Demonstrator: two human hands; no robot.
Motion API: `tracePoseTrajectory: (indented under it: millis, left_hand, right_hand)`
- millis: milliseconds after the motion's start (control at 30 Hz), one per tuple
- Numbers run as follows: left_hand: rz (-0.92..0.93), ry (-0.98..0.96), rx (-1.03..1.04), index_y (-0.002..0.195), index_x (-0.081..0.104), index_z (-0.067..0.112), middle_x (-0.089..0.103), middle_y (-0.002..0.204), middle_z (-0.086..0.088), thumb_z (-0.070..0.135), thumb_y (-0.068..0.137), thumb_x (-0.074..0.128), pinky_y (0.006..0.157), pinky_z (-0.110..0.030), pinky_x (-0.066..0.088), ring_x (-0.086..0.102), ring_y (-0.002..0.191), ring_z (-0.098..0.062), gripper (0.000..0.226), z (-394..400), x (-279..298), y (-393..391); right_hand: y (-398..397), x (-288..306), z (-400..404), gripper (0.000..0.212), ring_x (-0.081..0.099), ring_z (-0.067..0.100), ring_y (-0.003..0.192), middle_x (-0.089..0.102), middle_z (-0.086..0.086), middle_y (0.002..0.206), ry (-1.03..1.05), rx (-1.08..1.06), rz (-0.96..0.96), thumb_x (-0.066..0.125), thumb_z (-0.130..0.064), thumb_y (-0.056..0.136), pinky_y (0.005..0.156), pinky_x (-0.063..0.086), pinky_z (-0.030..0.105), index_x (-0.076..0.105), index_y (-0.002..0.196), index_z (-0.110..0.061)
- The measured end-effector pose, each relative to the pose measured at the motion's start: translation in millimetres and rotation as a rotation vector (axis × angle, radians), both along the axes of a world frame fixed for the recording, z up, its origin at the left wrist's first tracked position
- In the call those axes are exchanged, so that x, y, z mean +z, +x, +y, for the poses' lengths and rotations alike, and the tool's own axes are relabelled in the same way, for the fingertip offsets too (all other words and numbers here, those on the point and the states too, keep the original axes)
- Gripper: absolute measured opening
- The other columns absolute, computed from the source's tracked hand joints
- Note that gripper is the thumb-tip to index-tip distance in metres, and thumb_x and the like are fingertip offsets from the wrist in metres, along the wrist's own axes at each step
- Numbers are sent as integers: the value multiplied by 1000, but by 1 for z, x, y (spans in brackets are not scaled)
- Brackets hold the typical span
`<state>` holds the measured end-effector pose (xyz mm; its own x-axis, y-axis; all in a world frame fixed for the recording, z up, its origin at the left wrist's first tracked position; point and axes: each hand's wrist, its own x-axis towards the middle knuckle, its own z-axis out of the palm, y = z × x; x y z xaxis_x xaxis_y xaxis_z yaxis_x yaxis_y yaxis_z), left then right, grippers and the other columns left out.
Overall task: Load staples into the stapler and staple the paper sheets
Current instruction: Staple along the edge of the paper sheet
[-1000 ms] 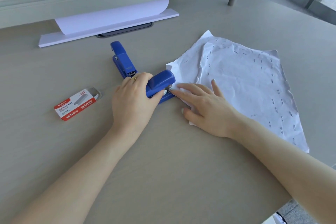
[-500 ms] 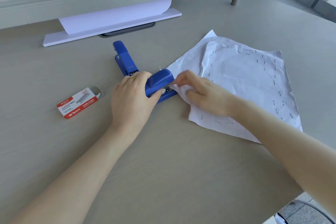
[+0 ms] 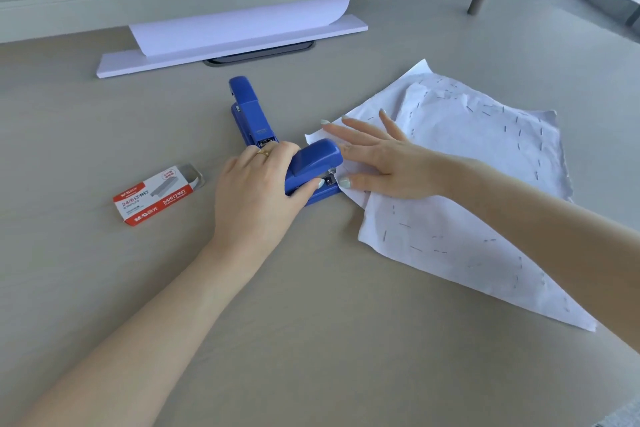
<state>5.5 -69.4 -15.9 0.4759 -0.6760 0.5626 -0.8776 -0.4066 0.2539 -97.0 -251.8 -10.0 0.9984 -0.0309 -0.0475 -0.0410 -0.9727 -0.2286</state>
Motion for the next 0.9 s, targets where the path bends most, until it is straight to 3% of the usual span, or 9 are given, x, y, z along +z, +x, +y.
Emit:
tracePoseTrajectory:
  millis: [100, 167, 267, 433, 500, 567, 633, 733, 900]
  left_hand:
    - [-11, 35, 7, 83, 57, 9, 63, 69, -4, 33, 72, 73, 61, -27, 30, 53, 63, -27, 31, 1, -1, 2]
    - [1, 34, 10, 84, 57, 9, 62, 69, -3, 33, 72, 74, 61, -27, 30, 52, 63, -26, 31, 2, -1, 2]
    - [19, 37, 11, 85, 57, 10, 61, 68, -1, 35, 73, 71, 61, -27, 30, 52, 62, -26, 31, 2, 0, 2]
    - [33, 47, 18, 85, 56, 12, 61, 70, 1, 39, 73, 67, 59, -27, 24, 50, 63, -25, 31, 2, 0, 1]
    - [31, 48, 17, 85, 56, 12, 61, 69, 1, 40, 73, 64, 58, -26, 22, 51, 62, -25, 31, 2, 1, 1]
    - [34, 48, 15, 85, 56, 12, 61, 70, 1, 41, 73, 63, 58, -25, 20, 51, 62, -25, 32, 2, 0, 2]
    - [40, 57, 14, 86, 56, 13, 62, 71, 1, 42, 73, 61, 59, -26, 21, 51, 63, -25, 32, 2, 0, 2]
    - [48, 62, 31, 88, 57, 13, 63, 74, 1, 42, 73, 63, 61, -26, 25, 53, 65, -25, 32, 2, 1, 2]
    - [47, 78, 37, 96, 57, 15, 64, 82, 1, 39, 74, 64, 65, -29, 29, 55, 71, -27, 33, 1, 1, 2]
  right_hand:
    - [6, 0, 0, 53, -7, 5, 144, -4, -22, 155, 11, 48, 5, 34, -40, 97, 112, -19, 37, 10, 145, -41]
    - [11, 4, 1, 56, 0, 0, 143, 8, -21, 155, 227, 27, 30, 34, -34, 95, 114, -17, 34, 8, 144, -44]
    - [26, 17, -14, 53, 18, -3, 134, 33, -20, 144, 528, -143, -38, 35, -24, 90, 116, -9, 35, 27, 140, -40]
    - [54, 18, -29, 21, 25, 10, 122, 41, -16, 125, 228, -159, 108, 48, -46, 89, 117, -2, 47, 53, 109, -46]
    - [64, 18, -24, 3, 29, 8, 112, 43, -17, 114, 220, -105, 130, 52, -46, 85, 116, -2, 43, 53, 83, -43]
    - [69, 21, -20, 13, 40, 11, 104, 49, -12, 105, 282, -68, 138, 54, -37, 87, 110, 13, 35, 52, 74, -33]
    - [69, 29, -21, 16, 46, 11, 79, 51, -3, 87, 430, -93, 117, 55, -28, 89, 81, 35, 22, 54, 76, -20]
    - [60, 42, -35, 17, 41, 5, 59, 48, 0, 70, 450, -189, 45, 58, -23, 88, 54, 33, 14, 55, 74, -13]
    - [48, 30, -32, 17, 45, 9, 74, 51, -11, 68, 253, -264, -6, 55, -31, 87, 77, 26, 20, 60, 82, -15]
